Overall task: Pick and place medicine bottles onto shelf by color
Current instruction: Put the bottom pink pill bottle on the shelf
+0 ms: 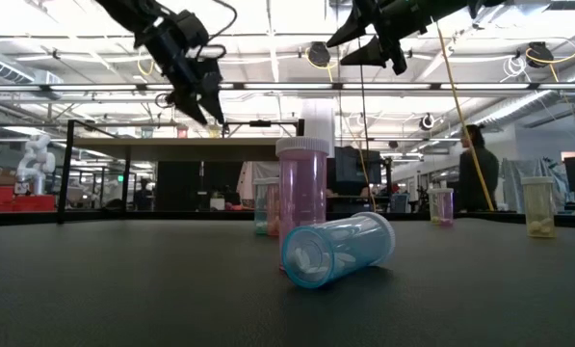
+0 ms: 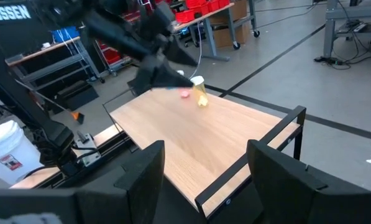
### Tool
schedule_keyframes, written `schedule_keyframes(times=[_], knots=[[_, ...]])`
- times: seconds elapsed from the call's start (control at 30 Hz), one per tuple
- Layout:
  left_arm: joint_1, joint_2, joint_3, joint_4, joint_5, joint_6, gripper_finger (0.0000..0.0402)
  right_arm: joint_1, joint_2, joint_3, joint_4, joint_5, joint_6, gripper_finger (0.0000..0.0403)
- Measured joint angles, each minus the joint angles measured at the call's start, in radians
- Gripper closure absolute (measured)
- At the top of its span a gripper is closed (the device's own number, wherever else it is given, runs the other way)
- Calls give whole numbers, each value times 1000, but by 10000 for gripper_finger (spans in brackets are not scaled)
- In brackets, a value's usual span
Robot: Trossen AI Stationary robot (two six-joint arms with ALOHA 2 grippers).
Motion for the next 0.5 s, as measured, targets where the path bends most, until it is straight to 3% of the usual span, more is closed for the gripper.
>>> schedule_keyframes(times=[0.27,0.5], knots=[[-51,-41,235,-216,-8,-3,19,0,0,0,-4,-75,15,179],[-171,-119,280,-272,-8,-172,49,31,0,0,-41,-171,60,179]])
